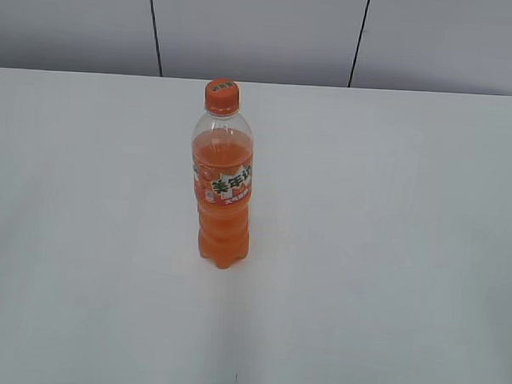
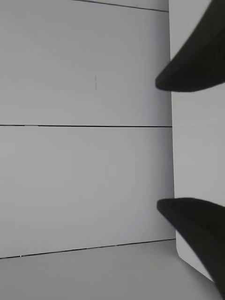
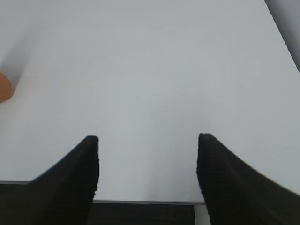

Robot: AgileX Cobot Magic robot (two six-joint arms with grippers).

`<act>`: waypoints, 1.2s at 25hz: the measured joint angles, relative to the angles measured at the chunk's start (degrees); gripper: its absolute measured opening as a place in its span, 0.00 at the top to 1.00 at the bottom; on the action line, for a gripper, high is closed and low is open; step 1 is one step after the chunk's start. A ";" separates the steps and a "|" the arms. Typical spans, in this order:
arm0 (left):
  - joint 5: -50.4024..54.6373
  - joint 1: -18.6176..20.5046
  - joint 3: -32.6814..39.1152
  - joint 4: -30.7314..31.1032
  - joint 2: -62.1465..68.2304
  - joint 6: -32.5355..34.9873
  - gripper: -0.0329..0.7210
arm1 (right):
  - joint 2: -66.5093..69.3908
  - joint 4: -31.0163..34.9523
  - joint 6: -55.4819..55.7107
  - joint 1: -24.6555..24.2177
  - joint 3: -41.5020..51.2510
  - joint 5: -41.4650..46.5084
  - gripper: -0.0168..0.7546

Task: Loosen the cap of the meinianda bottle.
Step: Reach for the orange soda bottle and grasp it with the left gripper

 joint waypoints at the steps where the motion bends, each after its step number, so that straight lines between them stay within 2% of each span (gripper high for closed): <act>1: -0.12 0.00 0.00 0.38 0.00 0.00 0.38 | 0.00 0.00 0.00 0.00 0.00 0.00 0.34; 10: -2.18 0.00 0.00 1.70 8.53 0.00 0.38 | 0.00 0.00 0.00 0.00 0.00 0.00 0.34; 20: -17.40 0.00 0.02 2.40 22.92 0.00 0.38 | 0.00 0.00 0.00 0.00 0.00 0.00 0.34; 30: -25.28 0.00 0.02 2.40 31.03 0.00 0.39 | 0.00 0.00 0.00 0.00 0.00 0.00 0.34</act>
